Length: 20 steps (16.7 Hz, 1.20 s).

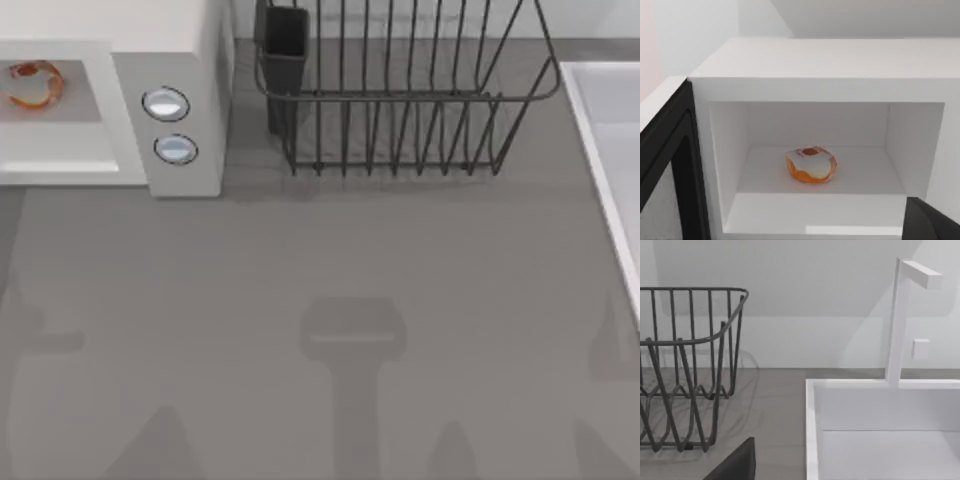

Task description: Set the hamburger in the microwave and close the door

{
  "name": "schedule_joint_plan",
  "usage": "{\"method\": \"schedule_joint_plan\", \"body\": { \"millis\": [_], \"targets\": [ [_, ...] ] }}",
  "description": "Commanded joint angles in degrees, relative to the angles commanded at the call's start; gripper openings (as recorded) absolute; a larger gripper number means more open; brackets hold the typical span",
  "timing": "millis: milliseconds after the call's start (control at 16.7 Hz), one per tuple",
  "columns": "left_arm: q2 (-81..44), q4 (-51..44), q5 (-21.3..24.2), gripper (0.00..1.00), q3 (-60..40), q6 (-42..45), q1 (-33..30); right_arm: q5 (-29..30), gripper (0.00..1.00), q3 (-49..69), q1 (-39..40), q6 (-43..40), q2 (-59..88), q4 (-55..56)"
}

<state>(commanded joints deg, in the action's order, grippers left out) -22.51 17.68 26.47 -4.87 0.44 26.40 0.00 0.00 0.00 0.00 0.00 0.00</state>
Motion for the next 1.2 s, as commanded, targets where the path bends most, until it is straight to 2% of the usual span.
{"method": "schedule_joint_plan", "body": {
  "millis": [360, 480, 840, 1020, 1200],
  "targets": [
    [2.73, -1.57, -9.13, 0.00, 1.10, -0.03, -9.11, 0.00, 1.00, 0.00, 0.00, 0.00, 0.00, 0.00],
    [3.20, -1.82, -10.82, 0.00, 1.30, -0.03, -10.80, 0.00, 1.00, 0.00, 0.00, 0.00, 0.00, 0.00],
    [2.29, -2.45, -10.31, 0.00, 0.43, 0.33, -10.11, 0.00, 1.00, 0.00, 0.00, 0.00, 0.00, 0.00],
    [-3.23, -7.30, -7.65, 0.00, -4.62, 3.56, -6.09, 0.00, 1.00, 0.00, 0.00, 0.00, 0.00, 0.00],
    [-14.15, -15.83, -3.60, 0.00, -13.74, 9.71, 0.42, 0.00, 1.00, 0.00, 0.00, 0.00, 0.00, 0.00]
  ]
}}
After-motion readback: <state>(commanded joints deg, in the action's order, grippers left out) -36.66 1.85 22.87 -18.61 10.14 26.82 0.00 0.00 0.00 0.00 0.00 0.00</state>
